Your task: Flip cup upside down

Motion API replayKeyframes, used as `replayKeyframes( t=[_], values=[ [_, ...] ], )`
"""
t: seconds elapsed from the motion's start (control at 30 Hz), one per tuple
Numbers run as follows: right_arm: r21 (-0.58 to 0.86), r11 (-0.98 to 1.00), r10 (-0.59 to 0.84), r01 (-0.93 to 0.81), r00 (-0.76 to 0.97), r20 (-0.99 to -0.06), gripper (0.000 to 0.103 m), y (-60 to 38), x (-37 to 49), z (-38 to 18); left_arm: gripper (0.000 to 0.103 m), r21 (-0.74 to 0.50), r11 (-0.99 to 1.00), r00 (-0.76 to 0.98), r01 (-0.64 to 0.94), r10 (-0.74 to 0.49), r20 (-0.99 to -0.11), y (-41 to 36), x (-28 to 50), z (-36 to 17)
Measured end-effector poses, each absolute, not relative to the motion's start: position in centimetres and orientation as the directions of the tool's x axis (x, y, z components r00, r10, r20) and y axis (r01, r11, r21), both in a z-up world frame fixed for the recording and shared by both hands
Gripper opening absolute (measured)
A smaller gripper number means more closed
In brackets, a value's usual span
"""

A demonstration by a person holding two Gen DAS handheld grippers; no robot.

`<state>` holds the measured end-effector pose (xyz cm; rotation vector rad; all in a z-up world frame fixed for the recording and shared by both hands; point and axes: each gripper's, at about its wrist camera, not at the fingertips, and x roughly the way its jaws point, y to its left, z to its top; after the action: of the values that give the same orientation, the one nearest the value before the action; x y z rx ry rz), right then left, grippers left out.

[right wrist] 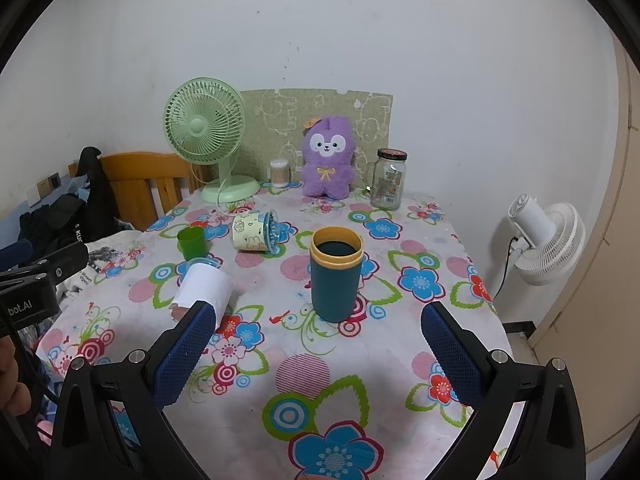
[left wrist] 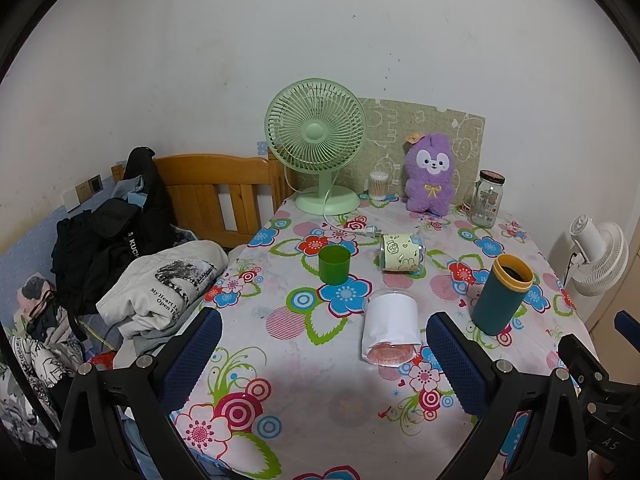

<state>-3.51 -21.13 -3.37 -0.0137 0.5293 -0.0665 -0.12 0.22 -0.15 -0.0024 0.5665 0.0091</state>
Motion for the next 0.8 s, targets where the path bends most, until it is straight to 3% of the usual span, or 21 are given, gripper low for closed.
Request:
replayKeyframes(
  t=[0.8],
  values=[
    [-0.027,0.998,-0.069,0.064,0.853,-0.518,0.103,-21.52,-2.96,-3.78,0.103,0.010,1.000,0.837,-0.006,0.010,-0.548,-0.84,0.39,-1.11]
  ],
)
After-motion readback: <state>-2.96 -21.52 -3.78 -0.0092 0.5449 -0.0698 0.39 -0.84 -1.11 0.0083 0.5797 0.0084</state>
